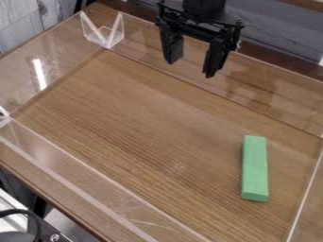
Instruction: Put the green block in the brown bowl
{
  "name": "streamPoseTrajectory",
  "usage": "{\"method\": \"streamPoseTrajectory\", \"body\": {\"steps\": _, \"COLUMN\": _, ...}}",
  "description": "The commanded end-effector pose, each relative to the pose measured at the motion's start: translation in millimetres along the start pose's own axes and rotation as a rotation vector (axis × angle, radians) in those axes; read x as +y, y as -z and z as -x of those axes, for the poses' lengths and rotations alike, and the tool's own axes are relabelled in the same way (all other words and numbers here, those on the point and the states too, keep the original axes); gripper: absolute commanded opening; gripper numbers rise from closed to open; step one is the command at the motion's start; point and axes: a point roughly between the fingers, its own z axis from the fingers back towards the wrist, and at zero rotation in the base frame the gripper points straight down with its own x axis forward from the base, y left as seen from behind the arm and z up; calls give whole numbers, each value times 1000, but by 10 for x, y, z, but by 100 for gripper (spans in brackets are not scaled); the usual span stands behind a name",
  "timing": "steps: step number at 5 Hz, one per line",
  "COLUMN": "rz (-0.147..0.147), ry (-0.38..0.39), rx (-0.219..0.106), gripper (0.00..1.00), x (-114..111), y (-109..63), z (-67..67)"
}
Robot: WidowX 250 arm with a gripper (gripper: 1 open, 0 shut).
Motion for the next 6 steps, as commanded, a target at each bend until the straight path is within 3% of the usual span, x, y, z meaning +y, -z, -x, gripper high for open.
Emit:
{"method": "streamPoseTrajectory", "body": {"steps": 1, "rz": 19, "ry": -35, "rx": 5, "gripper": 100, "x": -244, "y": 107, "z": 43}}
{"method": "streamPoseTrajectory", "body": {"steps": 2, "rz": 43, "ry": -58, "rx": 14, "gripper": 100, "x": -594, "y": 286, "z": 151}}
{"method": "streamPoseTrajectory", "body": {"steps": 4, "rz": 62, "ry": -70, "rx": -54, "gripper": 100, "x": -1209, "y": 413, "z": 295}}
{"method": "streamPoseTrajectory", "body": {"steps": 6, "rz": 97, "ry": -147, "rx": -86, "gripper": 100, "x": -1213, "y": 582, "z": 231}}
